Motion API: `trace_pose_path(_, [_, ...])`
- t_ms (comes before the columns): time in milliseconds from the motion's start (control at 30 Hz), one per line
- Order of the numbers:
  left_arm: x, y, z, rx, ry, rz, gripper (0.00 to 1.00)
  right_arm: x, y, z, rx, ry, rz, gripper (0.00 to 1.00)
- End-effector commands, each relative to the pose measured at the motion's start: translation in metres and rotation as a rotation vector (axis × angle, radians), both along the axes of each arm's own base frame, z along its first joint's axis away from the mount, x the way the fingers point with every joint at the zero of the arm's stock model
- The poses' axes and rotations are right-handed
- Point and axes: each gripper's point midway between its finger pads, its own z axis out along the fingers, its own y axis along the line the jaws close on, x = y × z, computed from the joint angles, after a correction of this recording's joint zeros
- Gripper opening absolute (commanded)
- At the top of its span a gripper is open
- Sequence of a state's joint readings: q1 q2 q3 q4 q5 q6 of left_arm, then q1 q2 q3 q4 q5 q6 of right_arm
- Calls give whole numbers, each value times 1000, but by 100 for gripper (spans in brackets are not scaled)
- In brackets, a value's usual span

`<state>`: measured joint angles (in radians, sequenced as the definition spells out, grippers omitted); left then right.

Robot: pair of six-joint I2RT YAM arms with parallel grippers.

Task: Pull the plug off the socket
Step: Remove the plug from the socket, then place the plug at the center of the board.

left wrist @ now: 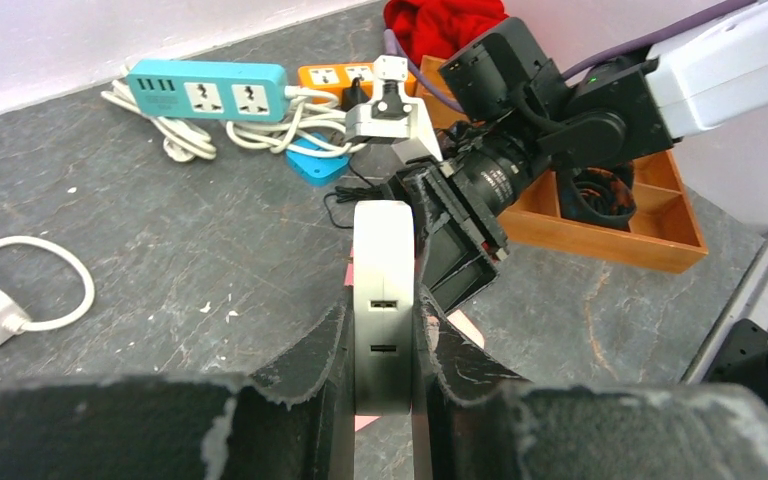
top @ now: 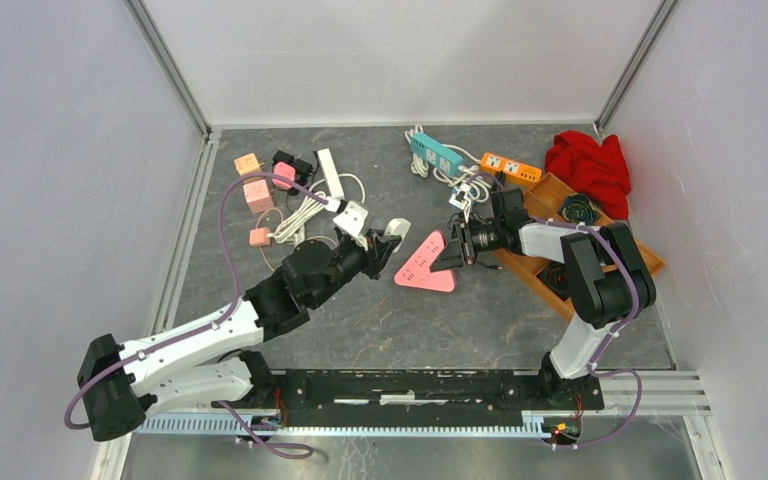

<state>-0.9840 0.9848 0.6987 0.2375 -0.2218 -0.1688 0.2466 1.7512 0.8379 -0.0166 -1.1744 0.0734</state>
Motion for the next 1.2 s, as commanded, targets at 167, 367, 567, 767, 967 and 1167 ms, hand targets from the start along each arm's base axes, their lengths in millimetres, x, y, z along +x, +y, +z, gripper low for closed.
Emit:
trace_pose_path(167, [6, 27, 6, 18, -60, 105, 2, 10, 3, 24, 57, -89, 27, 0])
trace_pose_path(367, [10, 39, 0, 37, -61, 154, 2, 11, 3, 25, 58, -91, 26, 0])
trace_pose_path(567, [14, 49, -6, 67, -50, 202, 2, 11, 3, 25, 57, -91, 25, 0])
trace_pose_path(767, [18, 63, -11, 104, -44, 262, 2, 11, 3, 25, 56, -92, 24, 0])
trace_pose_path(967, [22, 77, -14, 143, -31, 319, 2, 11, 3, 25, 56, -91, 25, 0])
trace_pose_path(1167, [30, 90, -22, 183, -4, 359, 2, 11, 2, 25, 57, -91, 23, 0])
